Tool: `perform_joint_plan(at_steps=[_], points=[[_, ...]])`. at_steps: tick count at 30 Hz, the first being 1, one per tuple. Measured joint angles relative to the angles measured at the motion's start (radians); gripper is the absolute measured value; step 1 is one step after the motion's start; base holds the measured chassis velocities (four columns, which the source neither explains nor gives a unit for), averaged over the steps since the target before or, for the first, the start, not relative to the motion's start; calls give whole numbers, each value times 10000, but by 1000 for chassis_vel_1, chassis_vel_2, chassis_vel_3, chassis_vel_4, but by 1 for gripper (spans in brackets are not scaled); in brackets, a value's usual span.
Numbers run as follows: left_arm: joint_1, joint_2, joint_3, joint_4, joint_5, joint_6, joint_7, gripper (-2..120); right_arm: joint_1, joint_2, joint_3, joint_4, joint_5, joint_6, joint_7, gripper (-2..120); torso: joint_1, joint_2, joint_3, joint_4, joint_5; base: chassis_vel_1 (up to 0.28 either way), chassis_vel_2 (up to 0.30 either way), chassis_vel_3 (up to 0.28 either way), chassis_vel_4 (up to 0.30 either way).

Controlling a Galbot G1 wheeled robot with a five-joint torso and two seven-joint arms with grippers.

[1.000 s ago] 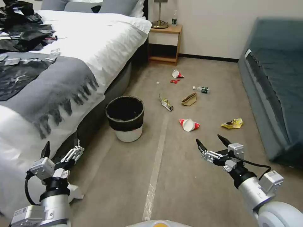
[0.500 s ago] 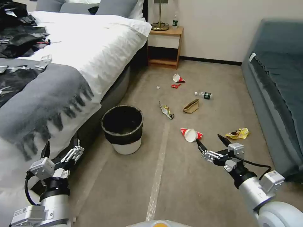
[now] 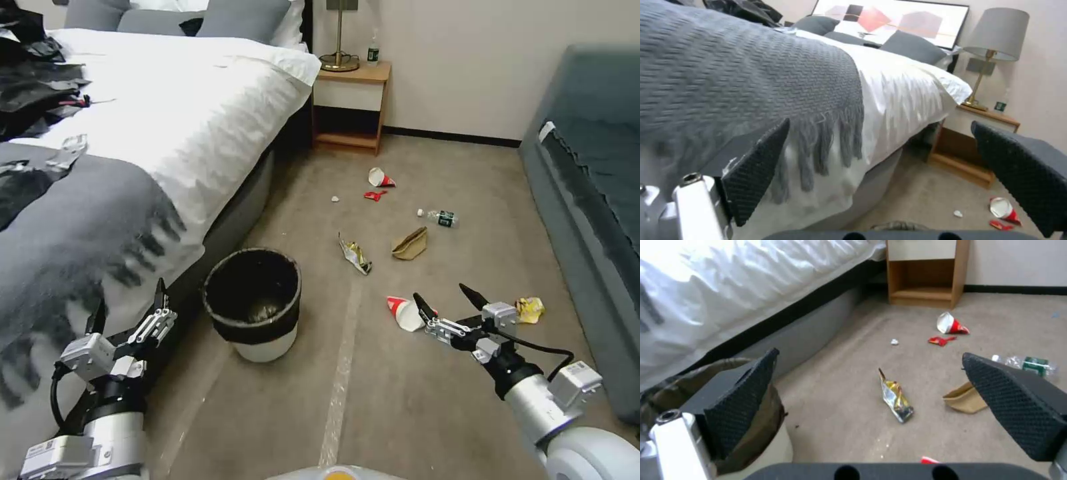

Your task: Pick up the trash can from the floor.

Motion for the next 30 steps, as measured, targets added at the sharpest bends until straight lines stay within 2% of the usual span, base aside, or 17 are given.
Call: perform_joint_plan(at_steps=[8, 17, 20, 24, 25, 26, 28, 29, 30], points=[[2, 4, 6, 11, 0, 25, -5, 98, -47, 6, 5, -2, 21, 12, -48, 100, 2, -1, 1, -1, 2, -114, 106, 114, -118], [85, 50, -23, -51, 0, 61, -9, 97, -87, 27, 5, 20, 27, 10, -54, 100, 1, 0, -1, -1, 1, -6, 0, 3, -3], [120, 104, -23, -154, -2, 284, -76, 98, -113, 35, 9, 24, 27, 10, -54, 100, 0, 0, 0, -1, 1, 0, 0, 0, 0], [78, 307, -41, -586, -861, 1312, -407, 100, -172, 41, 17, 39, 29, 30, -65, 100, 1, 0, 0, 0, 2, 0, 0, 0, 0], [78, 307, -41, -586, -861, 1312, -407, 100, -172, 41, 17, 39, 29, 30, -65, 100, 1, 0, 0, 0, 2, 0, 0, 0, 0], [-24, 435, -83, -725, -1401, 1811, -709, 100, -175, 42, 18, 41, 30, 33, -65, 100, 1, 0, -1, 0, 2, 0, 0, 0, 0], [-398, 871, -240, -877, -2717, 2923, -1725, 100, -174, 47, 18, 42, 34, 36, -65, 100, 1, 0, 0, 0, 2, 0, 0, 0, 0], [-398, 871, -240, -877, -2717, 2923, -1725, 100, -174, 47, 18, 42, 34, 36, -65, 100, 1, 0, 0, 0, 2, 0, 0, 0, 0], [-648, 1175, -330, -899, -3529, 3567, -2400, 100, -172, 54, 18, 42, 35, 35, -66, 100, 0, 0, 0, -1, 1, 0, 0, 0, 0]])
